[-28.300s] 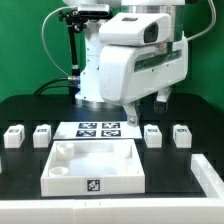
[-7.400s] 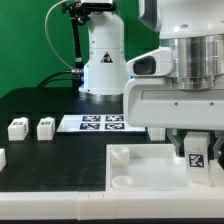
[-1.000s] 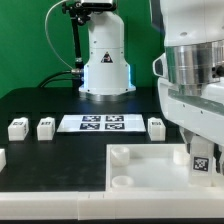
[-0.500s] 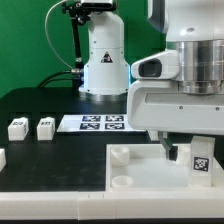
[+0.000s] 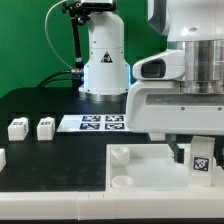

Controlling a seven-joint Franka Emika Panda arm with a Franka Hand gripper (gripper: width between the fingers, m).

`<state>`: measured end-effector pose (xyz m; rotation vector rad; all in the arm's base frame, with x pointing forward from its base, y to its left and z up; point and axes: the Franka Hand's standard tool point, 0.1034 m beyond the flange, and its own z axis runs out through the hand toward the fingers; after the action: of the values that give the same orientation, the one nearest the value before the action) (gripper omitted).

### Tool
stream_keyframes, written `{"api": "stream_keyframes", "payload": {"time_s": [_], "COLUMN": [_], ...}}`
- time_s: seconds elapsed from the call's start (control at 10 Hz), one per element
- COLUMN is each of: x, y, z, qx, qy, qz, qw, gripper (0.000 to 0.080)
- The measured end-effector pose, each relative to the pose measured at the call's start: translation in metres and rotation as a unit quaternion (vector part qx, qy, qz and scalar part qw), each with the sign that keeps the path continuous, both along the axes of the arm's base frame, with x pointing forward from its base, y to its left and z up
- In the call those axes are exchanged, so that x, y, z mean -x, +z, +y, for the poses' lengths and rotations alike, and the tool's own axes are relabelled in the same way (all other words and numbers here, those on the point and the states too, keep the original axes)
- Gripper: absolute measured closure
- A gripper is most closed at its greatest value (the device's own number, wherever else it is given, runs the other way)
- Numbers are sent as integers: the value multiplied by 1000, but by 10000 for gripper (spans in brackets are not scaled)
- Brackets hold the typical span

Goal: Assemble one leg

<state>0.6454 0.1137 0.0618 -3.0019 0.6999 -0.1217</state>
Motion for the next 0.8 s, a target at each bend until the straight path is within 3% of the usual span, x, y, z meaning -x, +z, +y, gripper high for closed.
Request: {"api": "stream_keyframes", "payload": {"time_s": [0.1,0.3,0.4,0.6,0.8], "x": [0,1,1,6,7], "y": [0,0,-1,-1,0], "z": [-1,-3,-5,-6,-5], "qx": [-4,-10,-20,-57,-70], "qy": [-47,-178,-281,-513,-635], "qz": [2,18,27,52,66], "qw": [999,984,959,855,767], "gripper": [509,509,509,509,508]}}
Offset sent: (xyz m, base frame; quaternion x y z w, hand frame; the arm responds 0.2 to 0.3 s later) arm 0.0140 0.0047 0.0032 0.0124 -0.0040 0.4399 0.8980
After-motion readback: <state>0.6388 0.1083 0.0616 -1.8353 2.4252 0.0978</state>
